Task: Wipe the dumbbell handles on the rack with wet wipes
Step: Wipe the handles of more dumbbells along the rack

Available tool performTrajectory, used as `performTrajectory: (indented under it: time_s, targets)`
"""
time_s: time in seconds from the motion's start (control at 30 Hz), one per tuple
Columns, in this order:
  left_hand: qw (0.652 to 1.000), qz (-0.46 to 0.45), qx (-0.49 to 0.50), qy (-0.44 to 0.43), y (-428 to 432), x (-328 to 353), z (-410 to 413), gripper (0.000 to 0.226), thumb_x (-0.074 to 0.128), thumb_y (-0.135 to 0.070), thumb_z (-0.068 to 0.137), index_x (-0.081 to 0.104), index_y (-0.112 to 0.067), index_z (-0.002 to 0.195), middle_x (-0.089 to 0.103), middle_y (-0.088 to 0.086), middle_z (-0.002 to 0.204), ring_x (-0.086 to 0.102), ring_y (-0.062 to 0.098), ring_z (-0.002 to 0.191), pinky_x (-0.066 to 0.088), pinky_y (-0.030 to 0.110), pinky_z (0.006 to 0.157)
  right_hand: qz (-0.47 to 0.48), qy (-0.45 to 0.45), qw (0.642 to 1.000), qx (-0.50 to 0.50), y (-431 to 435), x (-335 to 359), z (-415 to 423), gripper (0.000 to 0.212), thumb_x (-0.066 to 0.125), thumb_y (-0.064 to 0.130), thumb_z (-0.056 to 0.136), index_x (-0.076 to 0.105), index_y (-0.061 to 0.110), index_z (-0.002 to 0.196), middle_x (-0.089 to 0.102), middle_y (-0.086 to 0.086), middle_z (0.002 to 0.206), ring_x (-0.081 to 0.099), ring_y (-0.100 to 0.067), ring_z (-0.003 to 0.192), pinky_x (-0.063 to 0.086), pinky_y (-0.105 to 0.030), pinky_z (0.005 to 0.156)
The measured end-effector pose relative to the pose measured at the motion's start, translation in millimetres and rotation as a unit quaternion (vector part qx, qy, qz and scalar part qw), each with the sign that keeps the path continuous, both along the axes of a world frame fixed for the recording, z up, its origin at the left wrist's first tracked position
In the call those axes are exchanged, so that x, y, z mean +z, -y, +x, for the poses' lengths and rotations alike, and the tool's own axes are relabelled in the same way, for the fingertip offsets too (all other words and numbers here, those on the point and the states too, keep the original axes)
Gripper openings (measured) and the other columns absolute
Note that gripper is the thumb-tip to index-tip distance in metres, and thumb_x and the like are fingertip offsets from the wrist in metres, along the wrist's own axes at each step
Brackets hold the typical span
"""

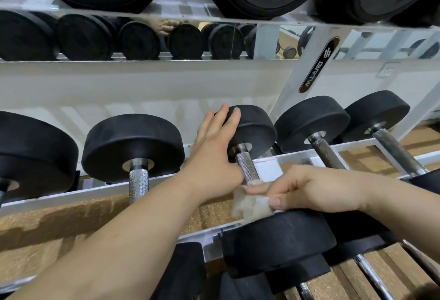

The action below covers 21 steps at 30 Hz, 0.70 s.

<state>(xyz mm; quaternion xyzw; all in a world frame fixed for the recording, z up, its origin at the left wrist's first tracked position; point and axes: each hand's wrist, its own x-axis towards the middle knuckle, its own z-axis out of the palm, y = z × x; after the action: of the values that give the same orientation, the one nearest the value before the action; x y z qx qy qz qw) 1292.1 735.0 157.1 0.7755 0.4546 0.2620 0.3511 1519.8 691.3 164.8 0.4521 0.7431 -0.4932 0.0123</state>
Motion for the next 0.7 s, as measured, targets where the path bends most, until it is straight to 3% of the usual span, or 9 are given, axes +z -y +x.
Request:
performTrajectory:
  time_s: [0.07, 0.13, 0.23, 0.33, 0.43, 0.5, 0.6, 0.67, 0.7]
  targets:
    - [1.000, -0.004, 0.005, -0.011, -1, -2, 1, 0.111, 0.055, -0.029, 0.065, 0.003, -0.046, 0.162, -0.015, -0.035, 0.164, -0.024, -0.005, 0.151, 0.011, 0.050, 0.128, 0.045, 0.009, 0.999, 0.008, -2, -2, 2, 0.025, 0.055, 0.018, 0.108, 0.078, 0.008, 0.103, 0.054, 0.011, 0.153, 0.034, 0.008, 0.147, 0.023, -0.029, 0.128]
    - [1.000, -0.008, 0.008, -0.018, -2, -2, 2, 0.111, 0.060, -0.018, 0.072, 0.001, -0.048, 0.161, -0.018, -0.038, 0.162, -0.026, -0.007, 0.149, 0.012, 0.053, 0.127, 0.167, 0.040, 0.985, 0.030, -14, -12, 1, 0.034, 0.052, 0.021, 0.110, 0.067, 0.011, 0.138, 0.039, 0.012, 0.164, 0.024, 0.005, 0.153, 0.018, -0.030, 0.130]
    - [1.000, 0.004, -0.004, -0.019, -3, -5, 2, 0.104, 0.069, -0.021, 0.086, 0.002, -0.045, 0.162, -0.016, -0.033, 0.165, -0.025, -0.005, 0.150, 0.003, 0.038, 0.129, 0.262, 0.034, 0.964, 0.023, -30, -18, -8, 0.044, 0.049, 0.018, 0.110, 0.050, 0.017, 0.154, 0.025, 0.013, 0.169, 0.012, 0.001, 0.157, 0.012, -0.034, 0.131]
    - [1.000, -0.003, -0.012, -0.002, -3, -6, -1, 0.105, 0.063, -0.016, 0.080, 0.005, -0.044, 0.163, -0.014, -0.034, 0.165, -0.023, -0.008, 0.150, 0.002, 0.031, 0.129, 0.155, 0.011, 0.988, -0.018, -23, -15, -4, 0.035, 0.053, 0.021, 0.109, 0.065, 0.019, 0.142, 0.033, 0.016, 0.165, 0.013, 0.010, 0.153, 0.013, -0.032, 0.131]
    - [1.000, -0.014, -0.002, 0.003, -3, -6, 1, 0.109, 0.060, -0.004, 0.077, 0.005, -0.045, 0.163, -0.014, -0.036, 0.164, -0.024, -0.009, 0.149, 0.007, 0.037, 0.129, 0.011, -0.009, 1.000, -0.007, -4, -6, -1, 0.026, 0.058, 0.020, 0.107, 0.077, 0.018, 0.090, 0.051, 0.017, 0.154, 0.024, 0.013, 0.149, 0.018, -0.032, 0.130]
    - [1.000, -0.016, 0.004, -0.003, -2, -4, 3, 0.111, 0.060, -0.012, 0.073, 0.003, -0.047, 0.162, -0.016, -0.038, 0.162, -0.025, -0.008, 0.149, 0.009, 0.046, 0.129, 0.006, -0.015, 1.000, -0.007, -2, -2, -1, 0.024, 0.056, 0.017, 0.108, 0.079, 0.014, 0.102, 0.050, 0.018, 0.154, 0.026, 0.012, 0.148, 0.019, -0.030, 0.129]
    - [1.000, -0.015, 0.001, -0.003, 0, -3, 3, 0.108, 0.061, -0.018, 0.077, 0.002, -0.047, 0.162, -0.018, -0.037, 0.162, -0.026, -0.008, 0.148, 0.006, 0.042, 0.129, 0.221, 0.053, 0.973, 0.042, -22, -12, -4, 0.038, 0.050, 0.018, 0.110, 0.059, 0.017, 0.148, 0.037, 0.014, 0.164, 0.020, 0.004, 0.154, 0.017, -0.030, 0.130]
    - [1.000, -0.003, -0.004, -0.003, 0, -3, 2, 0.100, 0.060, -0.012, 0.088, 0.003, -0.044, 0.163, -0.016, -0.032, 0.165, -0.025, -0.005, 0.150, 0.000, 0.031, 0.128, 0.347, 0.089, 0.930, 0.082, -34, -18, -12, 0.047, 0.046, 0.020, 0.109, 0.047, 0.014, 0.156, 0.032, 0.009, 0.167, 0.017, -0.002, 0.157, 0.018, -0.031, 0.129]
    - [1.000, 0.001, -0.006, -0.003, -1, -3, 1, 0.097, 0.059, -0.011, 0.090, 0.003, -0.042, 0.163, -0.015, -0.031, 0.166, -0.024, -0.004, 0.151, 0.000, 0.029, 0.127, 0.356, 0.088, 0.927, 0.080, -38, -20, -13, 0.048, 0.046, 0.021, 0.108, 0.047, 0.013, 0.156, 0.032, 0.008, 0.167, 0.017, -0.002, 0.157, 0.018, -0.030, 0.129]
